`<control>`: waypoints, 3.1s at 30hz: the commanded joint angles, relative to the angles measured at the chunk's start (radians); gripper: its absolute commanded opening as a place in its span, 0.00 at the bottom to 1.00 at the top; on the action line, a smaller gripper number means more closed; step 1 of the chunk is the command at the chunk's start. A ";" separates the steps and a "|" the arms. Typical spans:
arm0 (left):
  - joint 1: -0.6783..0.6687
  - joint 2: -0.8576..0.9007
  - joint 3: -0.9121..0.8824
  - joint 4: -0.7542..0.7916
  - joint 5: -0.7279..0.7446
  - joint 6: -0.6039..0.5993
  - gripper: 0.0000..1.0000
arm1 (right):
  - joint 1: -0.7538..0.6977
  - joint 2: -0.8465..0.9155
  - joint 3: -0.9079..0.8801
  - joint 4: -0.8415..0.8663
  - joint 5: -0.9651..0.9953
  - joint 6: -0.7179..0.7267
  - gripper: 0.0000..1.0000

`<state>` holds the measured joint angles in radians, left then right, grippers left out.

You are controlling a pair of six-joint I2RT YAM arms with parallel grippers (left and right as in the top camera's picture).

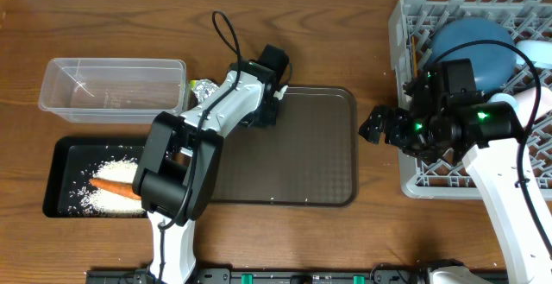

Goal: Sort waste into correct bins and load items into the dishwasher rack
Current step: 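Grasp the crumpled white paper with the left gripper, then carry the white paper to the clear plastic bin and release, then move the left gripper to the foil snack wrapper and grasp it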

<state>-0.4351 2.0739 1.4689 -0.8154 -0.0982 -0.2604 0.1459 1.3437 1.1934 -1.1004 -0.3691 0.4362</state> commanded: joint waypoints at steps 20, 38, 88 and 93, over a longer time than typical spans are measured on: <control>-0.002 -0.277 0.019 -0.010 -0.027 -0.053 0.06 | 0.012 0.005 -0.003 0.001 -0.001 0.004 0.99; 0.362 -0.431 0.018 -0.013 -0.182 -0.599 0.06 | 0.012 0.005 -0.003 0.001 -0.001 0.004 0.99; 0.069 -0.524 0.006 -0.071 0.061 -0.428 0.87 | 0.012 0.005 -0.003 0.001 0.000 0.004 0.99; 0.043 -0.453 0.006 -0.071 0.061 -0.447 0.87 | 0.012 0.005 -0.003 0.001 -0.001 0.004 0.99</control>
<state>-0.3904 1.5757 1.4715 -0.8833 -0.0311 -0.7055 0.1459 1.3437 1.1934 -1.1000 -0.3691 0.4362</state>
